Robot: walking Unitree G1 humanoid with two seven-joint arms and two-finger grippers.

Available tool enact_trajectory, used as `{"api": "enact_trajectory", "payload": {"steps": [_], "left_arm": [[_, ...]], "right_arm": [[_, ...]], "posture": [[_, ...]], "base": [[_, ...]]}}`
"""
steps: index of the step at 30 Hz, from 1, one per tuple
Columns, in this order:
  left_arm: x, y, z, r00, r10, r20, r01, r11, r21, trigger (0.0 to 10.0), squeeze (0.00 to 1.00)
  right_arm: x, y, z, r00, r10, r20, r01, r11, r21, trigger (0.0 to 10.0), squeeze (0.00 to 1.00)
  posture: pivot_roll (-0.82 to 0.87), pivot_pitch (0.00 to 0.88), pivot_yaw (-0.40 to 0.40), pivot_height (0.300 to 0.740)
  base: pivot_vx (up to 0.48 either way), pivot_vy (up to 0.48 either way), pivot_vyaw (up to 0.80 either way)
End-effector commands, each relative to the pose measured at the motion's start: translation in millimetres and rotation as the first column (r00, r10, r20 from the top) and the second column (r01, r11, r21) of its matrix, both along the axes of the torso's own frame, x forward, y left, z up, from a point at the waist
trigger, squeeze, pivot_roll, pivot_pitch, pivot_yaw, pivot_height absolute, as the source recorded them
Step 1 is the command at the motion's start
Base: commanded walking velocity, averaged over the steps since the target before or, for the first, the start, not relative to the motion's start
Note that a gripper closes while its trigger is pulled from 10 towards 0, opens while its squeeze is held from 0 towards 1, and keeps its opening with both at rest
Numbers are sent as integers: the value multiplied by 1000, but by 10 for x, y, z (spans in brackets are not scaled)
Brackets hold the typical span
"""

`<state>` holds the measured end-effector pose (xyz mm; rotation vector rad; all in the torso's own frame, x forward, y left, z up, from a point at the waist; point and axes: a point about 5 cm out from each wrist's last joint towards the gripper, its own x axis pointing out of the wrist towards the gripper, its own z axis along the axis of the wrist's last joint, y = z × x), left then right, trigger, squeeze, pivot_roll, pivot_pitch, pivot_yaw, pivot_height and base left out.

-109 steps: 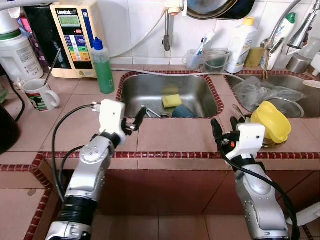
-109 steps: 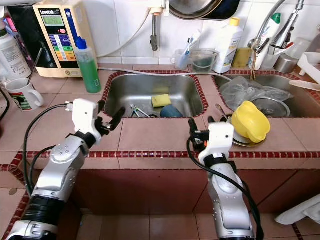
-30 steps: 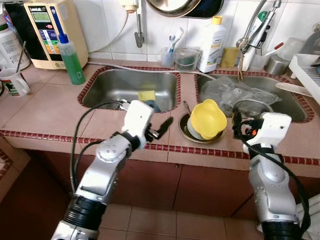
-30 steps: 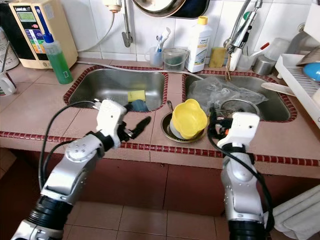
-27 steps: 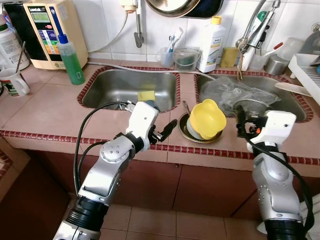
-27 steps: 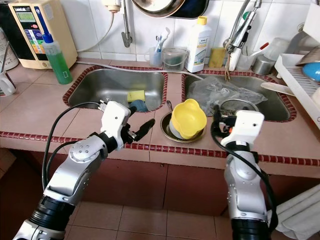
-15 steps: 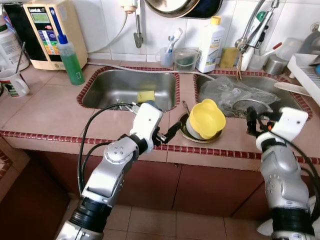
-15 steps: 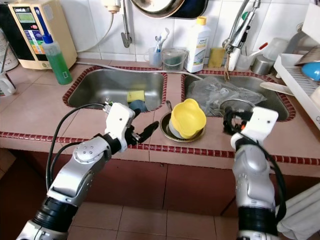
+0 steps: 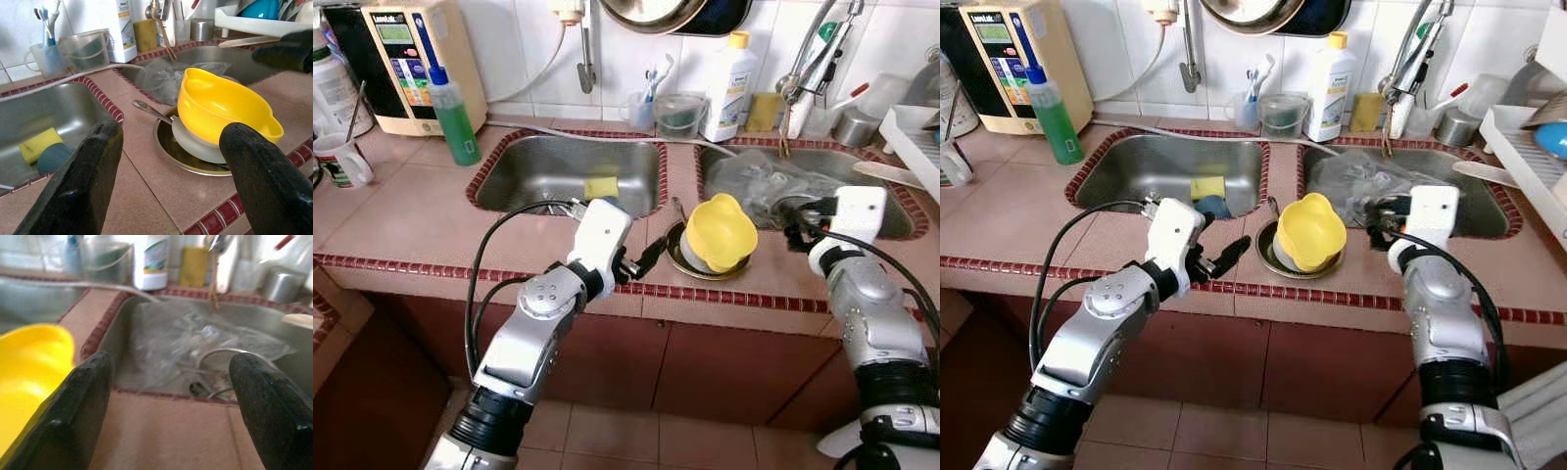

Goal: Kitchen organization

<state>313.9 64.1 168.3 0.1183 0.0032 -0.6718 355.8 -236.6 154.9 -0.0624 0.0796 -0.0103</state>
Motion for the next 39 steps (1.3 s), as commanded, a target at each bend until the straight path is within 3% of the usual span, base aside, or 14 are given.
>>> {"api": "enact_trajectory", "payload": {"steps": [1,10,17,34,36,39], "left_arm": [[-10,16,34,1000,14,10,-14,1000,-4,10000,0],[-7,6,44,1000,23,4,-23,1000,-13,10000,0],[5,15,63,999,33,8,-32,999,-11,10000,0],[9,-1,85,999,34,12,-34,999,-20,10000,0],[10,-5,85,999,35,12,-34,999,-21,10000,0],[10,-8,85,999,35,11,-35,999,-25,10000,0]], "right_arm": [[45,24,50,999,31,-18,-31,999,-5,10000,0],[69,136,75,989,145,-24,-145,989,19,10000,0],[118,130,98,977,204,-57,-198,975,106,10000,0],[130,72,-92,958,234,-163,-209,965,160,10000,0],[127,76,-114,955,242,-169,-214,962,169,7765,0],[126,84,-138,951,254,-174,-224,958,176,7529,0]], "posture": [[-73,0,1,740],[-73,0,-4,740],[-71,0,-8,740],[-65,0,-19,740],[-65,0,-20,740],[-64,0,-20,740]], "base": [[0,0,0],[0,0,0],[0,0,0],[0,0,0],[0,0,0],[0,0,0]]}}
